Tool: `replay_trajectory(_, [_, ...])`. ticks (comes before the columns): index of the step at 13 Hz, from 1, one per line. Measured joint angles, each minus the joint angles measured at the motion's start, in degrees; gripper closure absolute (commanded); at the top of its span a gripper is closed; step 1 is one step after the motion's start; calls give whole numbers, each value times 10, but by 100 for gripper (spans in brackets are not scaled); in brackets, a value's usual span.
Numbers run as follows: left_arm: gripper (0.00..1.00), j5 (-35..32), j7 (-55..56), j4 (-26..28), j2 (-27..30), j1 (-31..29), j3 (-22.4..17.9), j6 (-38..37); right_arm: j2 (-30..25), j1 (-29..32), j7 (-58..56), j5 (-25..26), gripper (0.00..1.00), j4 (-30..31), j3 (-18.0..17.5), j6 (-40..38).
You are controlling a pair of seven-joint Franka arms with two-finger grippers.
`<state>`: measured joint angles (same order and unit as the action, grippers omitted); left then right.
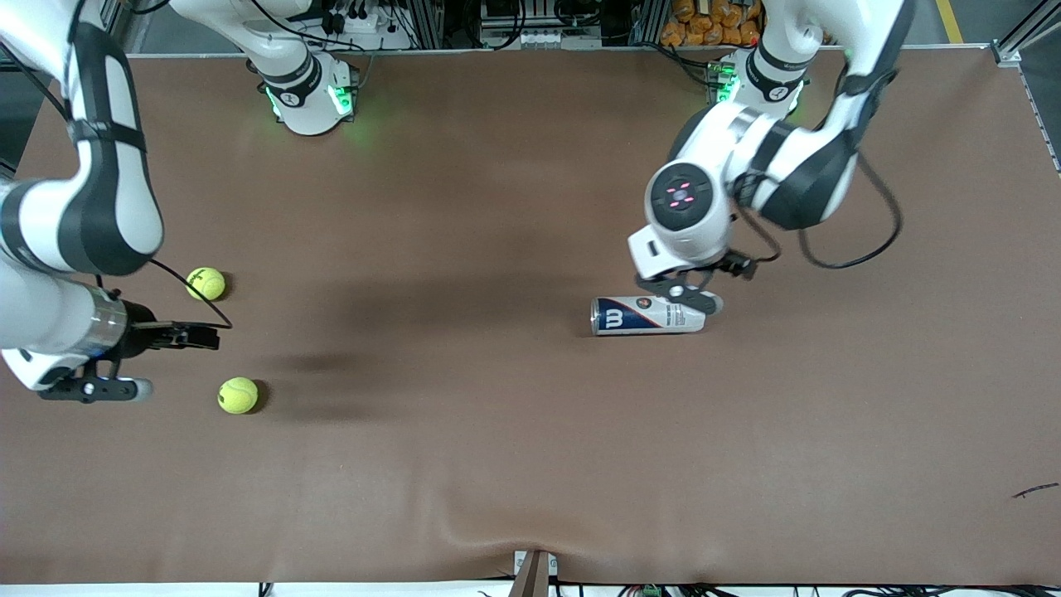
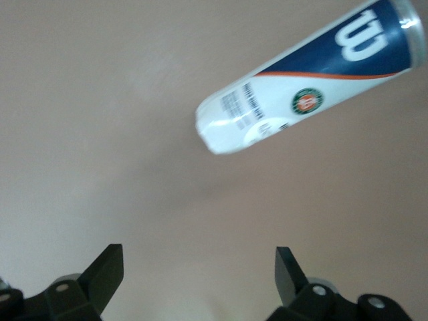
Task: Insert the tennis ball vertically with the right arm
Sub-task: 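Reach the right gripper to a tennis ball while the left gripper reaches the can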
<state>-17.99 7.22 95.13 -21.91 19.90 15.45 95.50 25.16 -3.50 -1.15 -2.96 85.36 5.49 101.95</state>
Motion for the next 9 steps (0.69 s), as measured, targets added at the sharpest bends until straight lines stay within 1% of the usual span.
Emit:
replay_trajectory(3, [0,-31,-110,-1,-37,5,12,55,48,9,-22,0,0,1,2,8])
replay_trajectory(4, [0,-36,-153,-1,-47,6,13,70,66,9,-50,0,0,1,2,30])
replay_trajectory(6, [0,-45,-232,-1,-63,7,13,91,90,9,-137,1,0,1,2,86])
replay_trajectory(9, [0,-71,-316,-2,-86,7,13,108,107,8,-314,1,0,0,1,147])
